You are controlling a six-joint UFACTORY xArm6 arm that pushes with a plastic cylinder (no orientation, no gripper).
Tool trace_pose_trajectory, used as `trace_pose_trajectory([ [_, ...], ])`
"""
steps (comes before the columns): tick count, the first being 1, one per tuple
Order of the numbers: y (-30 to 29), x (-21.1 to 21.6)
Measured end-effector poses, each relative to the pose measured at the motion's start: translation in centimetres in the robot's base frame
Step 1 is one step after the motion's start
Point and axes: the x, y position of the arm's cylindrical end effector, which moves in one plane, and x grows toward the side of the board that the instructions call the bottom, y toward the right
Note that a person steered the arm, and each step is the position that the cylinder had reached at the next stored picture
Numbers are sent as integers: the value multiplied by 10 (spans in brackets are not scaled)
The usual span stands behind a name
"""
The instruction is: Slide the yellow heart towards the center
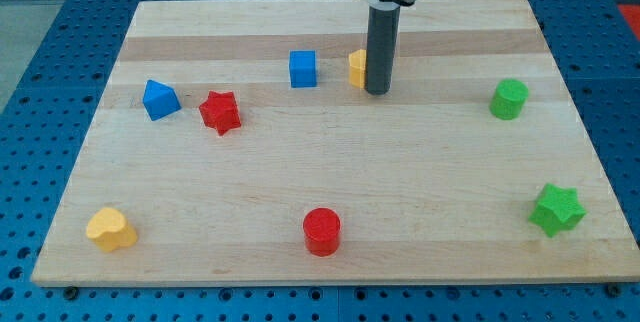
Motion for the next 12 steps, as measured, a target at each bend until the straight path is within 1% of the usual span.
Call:
trace_pose_trajectory([
  [1, 2, 17],
  [2, 4, 81],
  [3, 4, 81],
  [4, -34, 81],
  [7, -177, 88],
  [10, -213, 88],
  [11, -249, 115],
  [12, -278, 119],
])
